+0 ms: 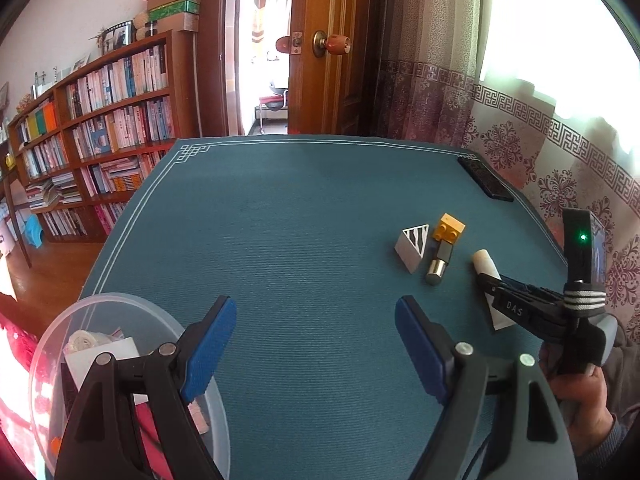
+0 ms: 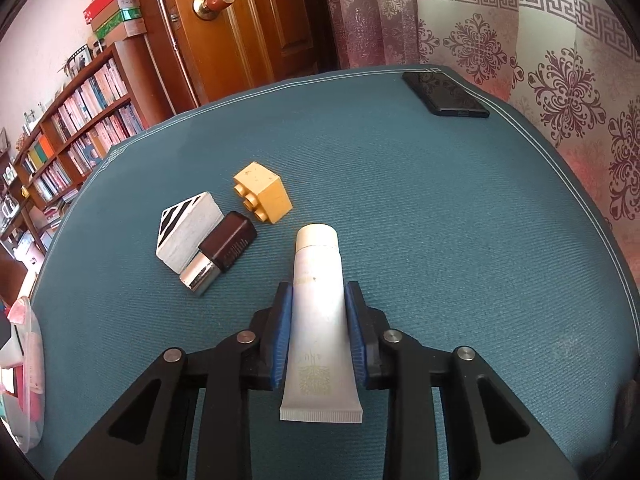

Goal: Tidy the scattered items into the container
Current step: 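Grasp the black-and-white striped triangular block with the left gripper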

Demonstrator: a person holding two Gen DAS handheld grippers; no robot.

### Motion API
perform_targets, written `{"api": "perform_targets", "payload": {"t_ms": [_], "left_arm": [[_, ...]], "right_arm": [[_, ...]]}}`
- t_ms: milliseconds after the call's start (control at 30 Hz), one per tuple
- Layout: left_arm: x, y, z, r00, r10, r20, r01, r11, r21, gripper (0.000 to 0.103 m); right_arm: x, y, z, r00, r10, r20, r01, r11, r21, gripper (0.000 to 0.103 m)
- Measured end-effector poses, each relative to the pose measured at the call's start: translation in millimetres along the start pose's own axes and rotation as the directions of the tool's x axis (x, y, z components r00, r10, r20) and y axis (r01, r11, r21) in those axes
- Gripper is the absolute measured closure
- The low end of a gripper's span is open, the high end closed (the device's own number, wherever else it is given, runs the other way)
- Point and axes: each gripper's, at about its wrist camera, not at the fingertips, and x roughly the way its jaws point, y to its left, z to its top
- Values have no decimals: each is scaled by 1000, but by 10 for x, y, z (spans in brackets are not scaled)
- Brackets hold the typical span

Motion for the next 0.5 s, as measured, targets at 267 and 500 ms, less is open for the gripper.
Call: {"api": "perform_targets", "payload": {"t_ms": [267, 500], "left_arm": [[388, -405, 174, 998, -48, -31, 50, 997, 51, 18], [787, -566, 306, 996, -59, -71, 62, 997, 38, 18]], "right_arm": [[-66, -128, -61, 999, 35, 10, -35, 999, 19, 74], [-67, -176, -71, 997, 70, 19, -71, 996, 46, 74]]}}
